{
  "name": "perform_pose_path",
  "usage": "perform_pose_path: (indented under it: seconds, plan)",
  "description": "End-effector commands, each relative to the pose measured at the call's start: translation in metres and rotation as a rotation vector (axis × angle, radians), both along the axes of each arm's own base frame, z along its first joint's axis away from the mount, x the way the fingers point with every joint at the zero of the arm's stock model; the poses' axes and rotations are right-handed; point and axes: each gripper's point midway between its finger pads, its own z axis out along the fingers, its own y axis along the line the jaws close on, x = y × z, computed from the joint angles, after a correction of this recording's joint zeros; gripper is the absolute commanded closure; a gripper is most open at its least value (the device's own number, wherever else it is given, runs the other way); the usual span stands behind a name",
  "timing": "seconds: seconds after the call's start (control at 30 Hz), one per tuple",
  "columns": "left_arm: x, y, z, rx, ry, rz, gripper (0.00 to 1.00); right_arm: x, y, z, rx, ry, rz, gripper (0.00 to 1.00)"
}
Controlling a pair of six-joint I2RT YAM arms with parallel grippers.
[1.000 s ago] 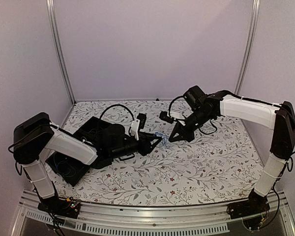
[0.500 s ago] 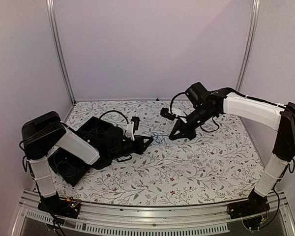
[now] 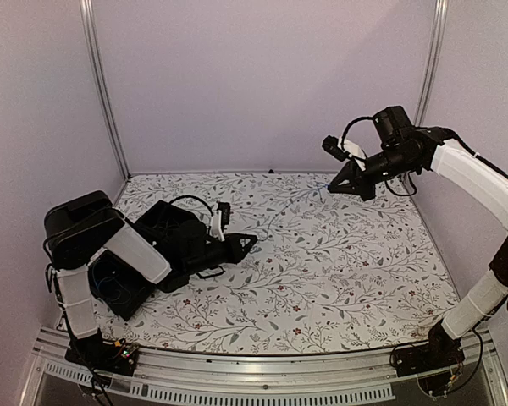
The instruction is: Untangle the cables
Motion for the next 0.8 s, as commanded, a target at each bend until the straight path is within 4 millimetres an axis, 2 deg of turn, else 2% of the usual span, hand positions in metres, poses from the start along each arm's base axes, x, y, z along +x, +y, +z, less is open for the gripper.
perform_pose_path:
  seconds: [0.0,0.1,0.23,0.3,0.4,0.43,0.6,0.73,0.77]
  plan:
    - [0.012,0.030,-0.066,0.147,0.154,0.091,1.00,0.002,-0.026,0.057,0.066,-0.125,-0.049,1.00]
    - [0.013,0.028,-0.075,0.193,0.178,0.083,1.00,0.003,-0.030,0.067,0.077,-0.150,-0.066,1.00]
    - [0.013,0.025,-0.079,0.217,0.184,0.066,1.00,0.001,-0.034,0.095,0.114,-0.202,-0.079,1.00]
    - [0.012,0.024,-0.078,0.214,0.180,0.058,1.00,0.000,-0.035,0.106,0.127,-0.227,-0.085,1.00]
    - [0.009,0.019,-0.064,0.170,0.135,0.022,1.00,-0.001,-0.035,0.108,0.131,-0.230,-0.085,1.00]
    - [0.007,0.016,-0.057,0.150,0.114,0.005,0.98,-0.001,-0.035,0.106,0.131,-0.224,-0.085,1.00]
    - [-0.004,0.003,-0.021,0.130,-0.004,-0.054,0.75,-0.002,-0.029,0.079,0.138,-0.143,-0.063,1.00]
    - [-0.001,0.012,-0.019,0.219,0.014,0.029,0.64,-0.007,-0.021,0.031,0.142,-0.013,-0.028,1.00]
    - [0.000,0.020,-0.027,0.267,0.050,0.063,0.62,-0.008,-0.020,0.015,0.142,0.019,-0.023,1.00]
